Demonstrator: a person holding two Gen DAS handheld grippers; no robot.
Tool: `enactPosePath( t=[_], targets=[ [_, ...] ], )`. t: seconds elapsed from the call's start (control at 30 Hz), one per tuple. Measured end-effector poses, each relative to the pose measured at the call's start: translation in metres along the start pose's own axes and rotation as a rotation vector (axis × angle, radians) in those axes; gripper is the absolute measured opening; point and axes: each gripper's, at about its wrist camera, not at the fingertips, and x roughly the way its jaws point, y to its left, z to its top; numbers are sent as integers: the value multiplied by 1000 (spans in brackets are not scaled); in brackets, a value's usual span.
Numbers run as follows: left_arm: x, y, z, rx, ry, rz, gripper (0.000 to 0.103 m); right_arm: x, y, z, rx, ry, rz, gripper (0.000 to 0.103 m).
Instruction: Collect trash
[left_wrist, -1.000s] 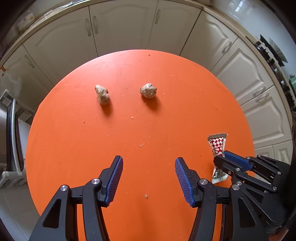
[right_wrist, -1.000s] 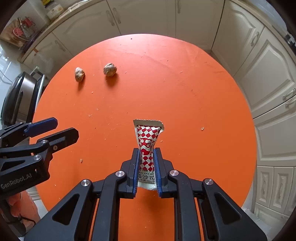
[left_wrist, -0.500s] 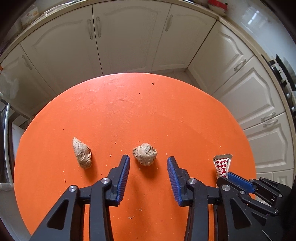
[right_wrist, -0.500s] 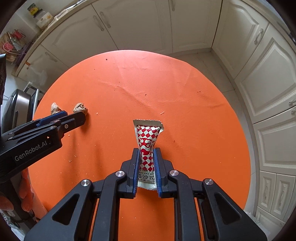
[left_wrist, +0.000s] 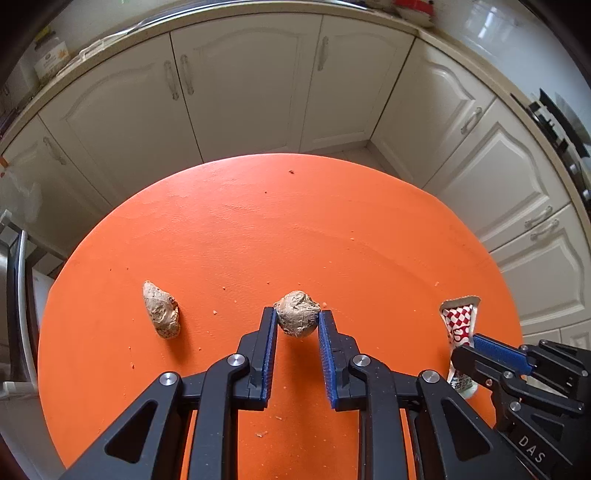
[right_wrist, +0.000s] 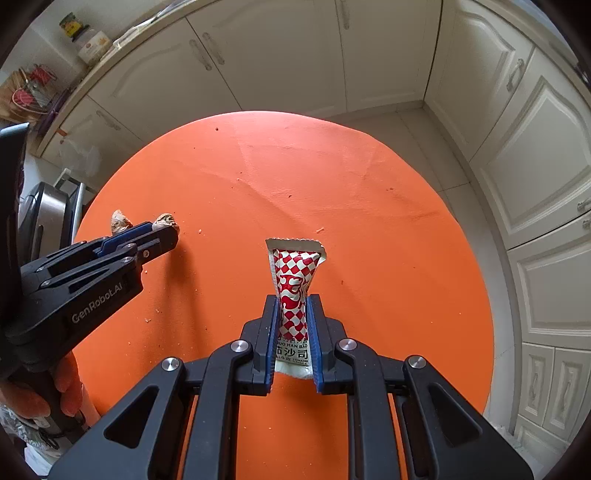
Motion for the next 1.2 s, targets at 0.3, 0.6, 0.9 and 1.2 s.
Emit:
enactPosePath(
  t=[0.3, 0.6, 0.9, 1.2],
  targets=[
    [-40, -68, -41, 99, -48, -21, 18, -31, -26, -32, 60, -32, -20, 15],
    [-65, -123, -77, 199, -32, -33, 18, -76, -73, -83, 136, -83, -43, 15],
    [-85, -197, -114, 311, -33, -63, 18, -111, -138, -138, 250, -132, -69, 12],
    [-73, -241, -125, 375, -18, -85, 18, -97, -188, -169, 323, -96, -27, 16]
  ],
)
